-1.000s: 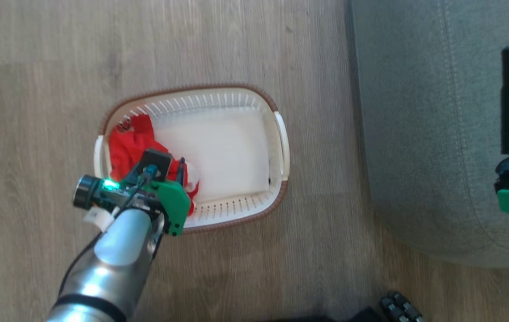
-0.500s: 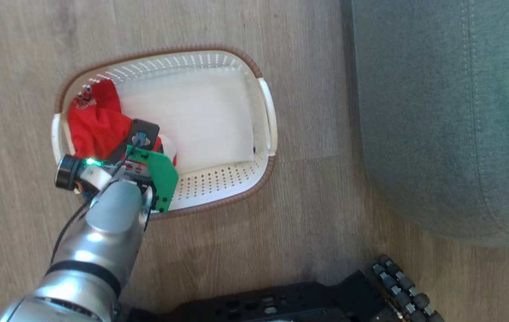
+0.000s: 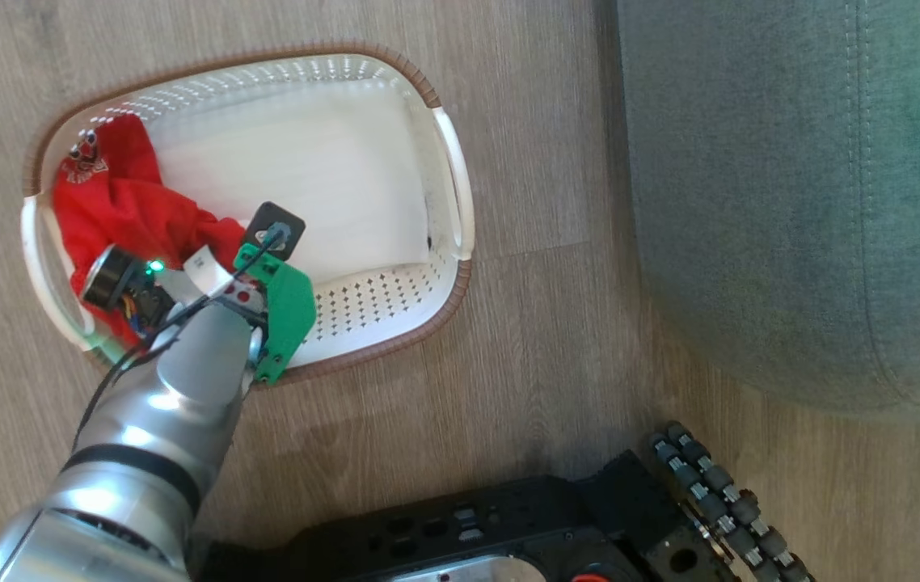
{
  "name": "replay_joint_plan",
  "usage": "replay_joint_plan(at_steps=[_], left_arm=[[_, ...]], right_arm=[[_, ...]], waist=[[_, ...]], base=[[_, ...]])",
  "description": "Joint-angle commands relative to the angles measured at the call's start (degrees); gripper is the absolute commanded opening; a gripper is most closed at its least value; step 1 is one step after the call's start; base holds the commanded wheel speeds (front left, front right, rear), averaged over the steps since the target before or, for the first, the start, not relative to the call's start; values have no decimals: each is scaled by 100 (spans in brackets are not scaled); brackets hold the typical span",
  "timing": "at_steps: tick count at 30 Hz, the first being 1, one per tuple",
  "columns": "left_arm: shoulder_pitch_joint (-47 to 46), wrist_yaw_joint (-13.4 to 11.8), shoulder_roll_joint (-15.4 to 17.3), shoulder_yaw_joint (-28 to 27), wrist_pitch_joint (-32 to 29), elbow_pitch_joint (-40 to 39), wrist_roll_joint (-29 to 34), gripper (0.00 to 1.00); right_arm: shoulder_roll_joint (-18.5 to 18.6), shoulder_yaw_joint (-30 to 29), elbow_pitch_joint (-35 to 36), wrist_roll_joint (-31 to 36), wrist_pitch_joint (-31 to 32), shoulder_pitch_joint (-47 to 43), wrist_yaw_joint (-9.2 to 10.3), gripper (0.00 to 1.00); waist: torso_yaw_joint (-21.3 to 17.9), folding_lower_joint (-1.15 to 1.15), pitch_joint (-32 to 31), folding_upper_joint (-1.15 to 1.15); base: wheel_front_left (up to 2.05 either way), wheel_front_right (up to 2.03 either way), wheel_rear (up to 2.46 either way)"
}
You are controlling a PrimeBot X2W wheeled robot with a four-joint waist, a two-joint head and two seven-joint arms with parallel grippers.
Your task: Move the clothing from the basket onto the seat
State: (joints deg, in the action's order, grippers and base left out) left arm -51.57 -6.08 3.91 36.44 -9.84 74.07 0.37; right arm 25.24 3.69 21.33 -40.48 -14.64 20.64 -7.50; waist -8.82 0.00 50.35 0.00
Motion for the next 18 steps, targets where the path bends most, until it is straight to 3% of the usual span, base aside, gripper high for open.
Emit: replay_joint_plan(at_steps=[1, 14, 15, 16, 18], left_arm=[[38, -17, 168, -45, -68, -31, 39, 100], [-140, -283, 88, 85, -143, -22, -10, 100], [-141, -298, 82, 79, -162, -21, -31, 87], [-142, -314, 78, 63, -149, -21, -62, 65], [-135, -326, 72, 59, -131, -20, -98, 0]], right_arm=[[90, 38, 235, -12, -36, -91, 1, 100], [108, -48, 370, 26, -36, -42, 1, 100], [109, -44, 371, 27, -36, -38, 1, 100], [109, -40, 372, 29, -36, -33, 1, 100], [105, -37, 365, 36, -36, -26, 1, 100]], waist=[[-39, 0, 65, 0], [-121, 0, 369, 0], [-126, 0, 375, 0], [-133, 0, 380, 0], [-140, 0, 379, 0]], base=[[0, 0, 0], [0, 0, 0], [0, 0, 0], [0, 0, 0], [0, 0, 0]])
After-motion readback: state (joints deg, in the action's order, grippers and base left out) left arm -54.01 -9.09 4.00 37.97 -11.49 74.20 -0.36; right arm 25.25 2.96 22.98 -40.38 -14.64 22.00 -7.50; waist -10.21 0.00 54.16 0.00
